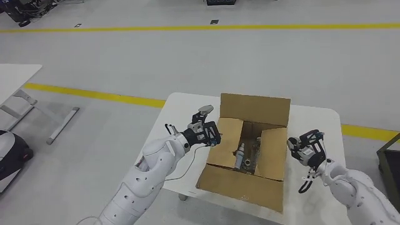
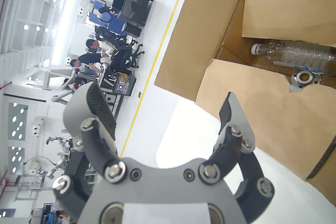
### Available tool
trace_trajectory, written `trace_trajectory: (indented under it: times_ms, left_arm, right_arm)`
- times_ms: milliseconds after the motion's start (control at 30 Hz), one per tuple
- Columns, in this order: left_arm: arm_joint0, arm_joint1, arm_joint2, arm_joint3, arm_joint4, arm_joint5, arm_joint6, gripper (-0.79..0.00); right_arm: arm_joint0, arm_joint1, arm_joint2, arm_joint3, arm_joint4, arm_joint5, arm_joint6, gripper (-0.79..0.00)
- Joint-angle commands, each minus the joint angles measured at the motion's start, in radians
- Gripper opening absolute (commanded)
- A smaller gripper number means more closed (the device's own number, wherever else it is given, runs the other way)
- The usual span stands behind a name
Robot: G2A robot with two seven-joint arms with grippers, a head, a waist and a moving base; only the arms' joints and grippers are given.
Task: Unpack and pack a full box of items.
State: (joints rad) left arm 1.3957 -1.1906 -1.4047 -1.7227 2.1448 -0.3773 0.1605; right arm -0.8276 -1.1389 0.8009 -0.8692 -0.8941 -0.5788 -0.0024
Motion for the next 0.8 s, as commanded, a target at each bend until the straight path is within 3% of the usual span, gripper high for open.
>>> trace_trajectory:
  times_ms: [0,300,367,633,767]
  left_arm:
    - [0.0,0.0,0.0,0.0,0.0,0.0,0.0,0.0]
    - [-0.01,0.001,0.027,-0.001,0.014,-0.024,0.003,0.0]
    - [-0.03,0.0,0.046,0.009,0.002,-0.077,-0.025,0.0]
    - [-0.127,-0.02,0.197,0.051,0.049,-0.148,-0.191,0.0]
    - [-0.158,-0.024,0.242,0.062,0.076,-0.159,-0.195,0.0]
  right_arm:
    - [0.03,-0.018,-0.028,0.036,-0.016,-0.022,-0.018,-0.785]
    - [0.11,-0.066,-0.058,0.156,-0.056,-0.002,-0.105,-0.785]
    - [0.116,-0.062,-0.045,0.157,-0.074,0.005,-0.14,-0.785]
    - [0.094,-0.022,0.032,0.053,-0.172,0.043,-0.204,-0.785]
    - [0.052,-0.002,0.074,-0.023,-0.193,0.05,-0.19,-0.785]
